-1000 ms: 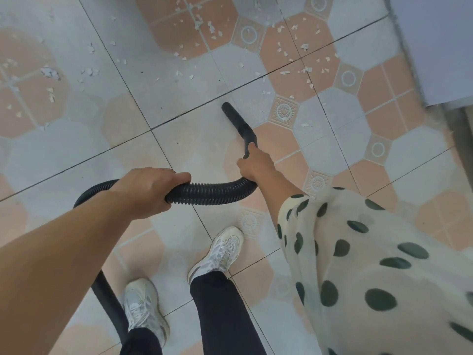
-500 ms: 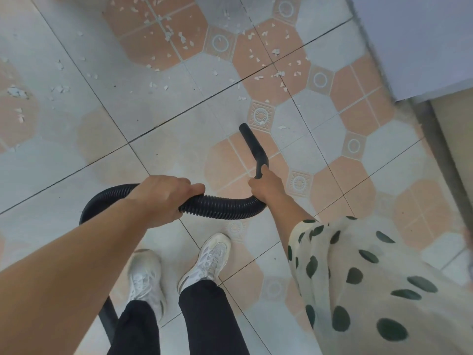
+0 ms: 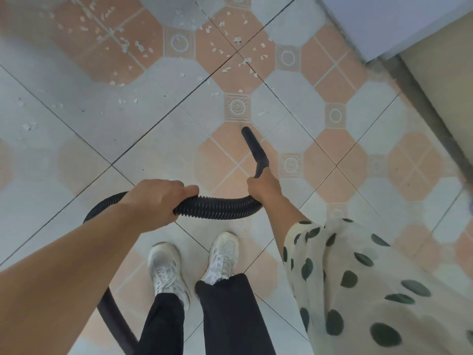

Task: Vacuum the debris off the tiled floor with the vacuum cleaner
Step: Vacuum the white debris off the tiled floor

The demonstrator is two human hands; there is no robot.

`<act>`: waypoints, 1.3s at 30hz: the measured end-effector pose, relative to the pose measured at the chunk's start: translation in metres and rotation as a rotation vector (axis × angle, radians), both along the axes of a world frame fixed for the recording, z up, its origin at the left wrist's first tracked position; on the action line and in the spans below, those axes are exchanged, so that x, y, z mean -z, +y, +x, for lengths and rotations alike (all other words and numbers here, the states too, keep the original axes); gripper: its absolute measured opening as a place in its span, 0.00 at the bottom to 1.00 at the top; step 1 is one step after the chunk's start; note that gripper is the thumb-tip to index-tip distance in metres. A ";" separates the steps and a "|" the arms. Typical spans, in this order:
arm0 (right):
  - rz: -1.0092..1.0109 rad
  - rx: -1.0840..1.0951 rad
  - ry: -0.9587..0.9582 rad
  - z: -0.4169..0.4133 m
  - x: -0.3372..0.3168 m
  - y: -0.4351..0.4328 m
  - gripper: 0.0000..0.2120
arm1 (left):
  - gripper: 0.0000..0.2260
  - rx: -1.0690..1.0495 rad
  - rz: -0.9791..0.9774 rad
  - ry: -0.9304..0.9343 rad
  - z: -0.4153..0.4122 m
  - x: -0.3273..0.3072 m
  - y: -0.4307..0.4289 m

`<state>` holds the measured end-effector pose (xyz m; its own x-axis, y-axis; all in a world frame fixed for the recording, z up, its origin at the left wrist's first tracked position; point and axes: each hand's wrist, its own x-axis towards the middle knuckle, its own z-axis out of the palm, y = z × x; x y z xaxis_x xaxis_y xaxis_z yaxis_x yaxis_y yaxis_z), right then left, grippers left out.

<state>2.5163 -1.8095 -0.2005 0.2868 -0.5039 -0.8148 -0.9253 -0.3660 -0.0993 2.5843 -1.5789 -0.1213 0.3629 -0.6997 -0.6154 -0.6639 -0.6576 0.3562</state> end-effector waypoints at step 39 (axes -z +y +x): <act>0.032 0.126 -0.073 0.102 0.006 -0.148 0.34 | 0.15 -0.062 0.072 -0.100 0.065 0.021 -0.147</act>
